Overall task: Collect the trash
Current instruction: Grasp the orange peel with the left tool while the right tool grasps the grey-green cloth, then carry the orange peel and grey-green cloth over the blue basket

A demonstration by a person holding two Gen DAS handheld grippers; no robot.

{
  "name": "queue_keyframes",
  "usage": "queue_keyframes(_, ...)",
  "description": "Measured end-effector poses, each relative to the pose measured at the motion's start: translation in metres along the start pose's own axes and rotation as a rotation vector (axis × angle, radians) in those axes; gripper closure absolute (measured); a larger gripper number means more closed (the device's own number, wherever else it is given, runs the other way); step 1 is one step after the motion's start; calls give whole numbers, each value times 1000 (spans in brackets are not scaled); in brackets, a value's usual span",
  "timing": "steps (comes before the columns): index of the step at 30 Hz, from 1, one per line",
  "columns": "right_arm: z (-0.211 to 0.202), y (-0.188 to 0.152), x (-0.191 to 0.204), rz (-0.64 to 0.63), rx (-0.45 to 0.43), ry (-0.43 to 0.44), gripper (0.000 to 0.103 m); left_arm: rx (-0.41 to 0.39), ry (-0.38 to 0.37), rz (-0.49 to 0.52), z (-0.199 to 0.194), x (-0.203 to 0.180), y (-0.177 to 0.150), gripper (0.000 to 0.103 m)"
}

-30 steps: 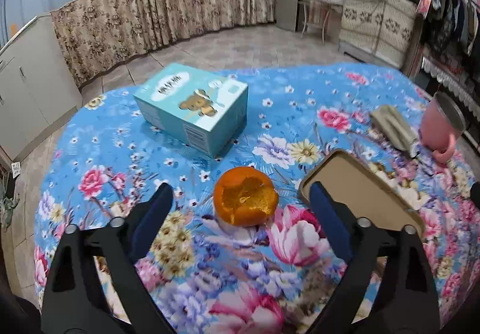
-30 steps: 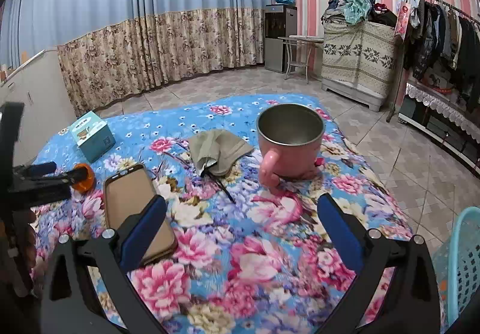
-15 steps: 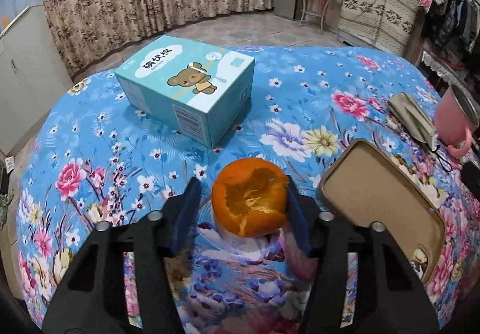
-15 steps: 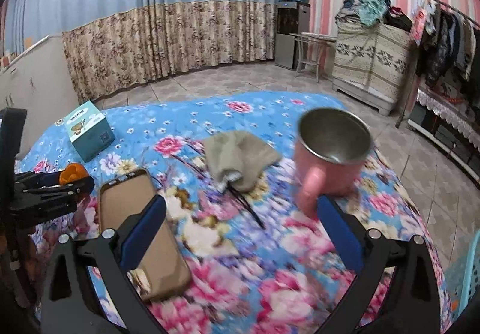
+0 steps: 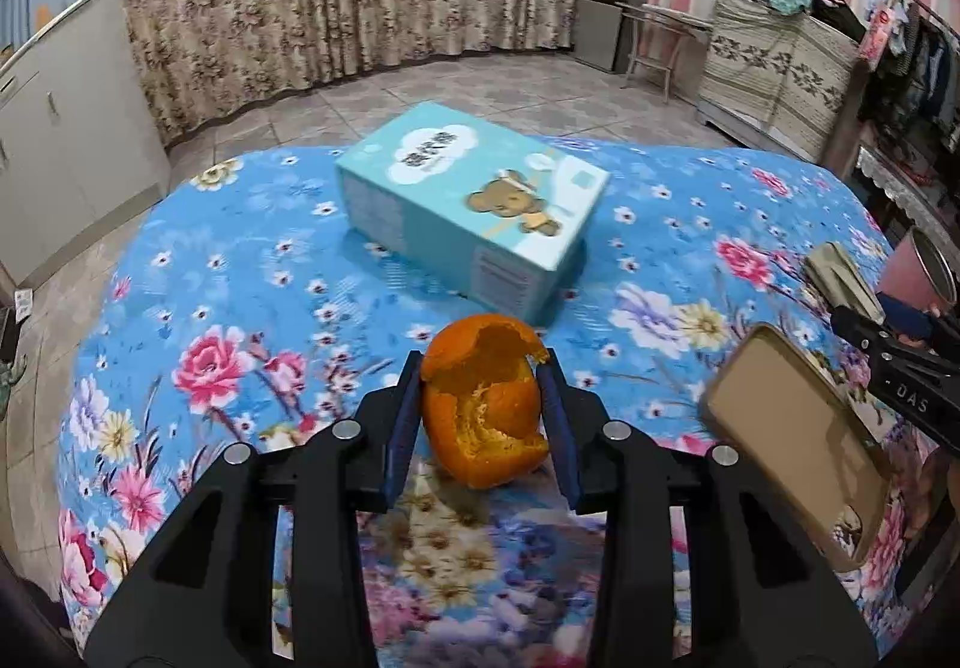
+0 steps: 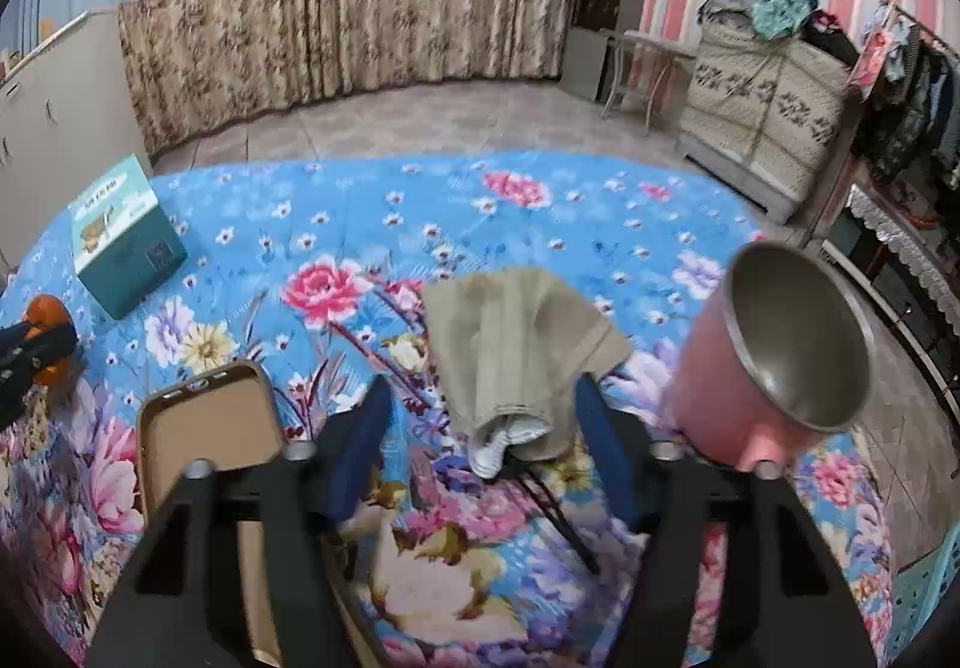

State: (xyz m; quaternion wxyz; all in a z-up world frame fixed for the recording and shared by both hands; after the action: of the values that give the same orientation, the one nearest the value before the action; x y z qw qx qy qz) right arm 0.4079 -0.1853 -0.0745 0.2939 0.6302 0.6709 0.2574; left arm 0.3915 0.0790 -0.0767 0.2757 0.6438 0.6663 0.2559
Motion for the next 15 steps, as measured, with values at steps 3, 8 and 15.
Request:
queue_keyframes(3,6,1,-4,22,20,4,72,5,-5,-11,1,2,0,66)
queue_keyframes(8,-8,2,-7,5,-24,-9,84,-2,7,18,0,-2,-4,66)
queue_keyframes(15,-63,-19,-11,19,-87,53,85,-30,4,31,-15,-13,-11,66)
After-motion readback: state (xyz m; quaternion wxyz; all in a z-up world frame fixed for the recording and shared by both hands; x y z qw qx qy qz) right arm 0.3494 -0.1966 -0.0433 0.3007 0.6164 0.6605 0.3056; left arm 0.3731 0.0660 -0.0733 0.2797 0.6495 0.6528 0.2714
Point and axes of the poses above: each gripper's, at about its wrist camera, not at the fingertips, and z roughly the way its jaws point, x to its left, y to its top, the point moved 1 cm from there along z, roughly the way its jaws point, and after that the axes turned 1 degree about -x, right-handed, at the moved point
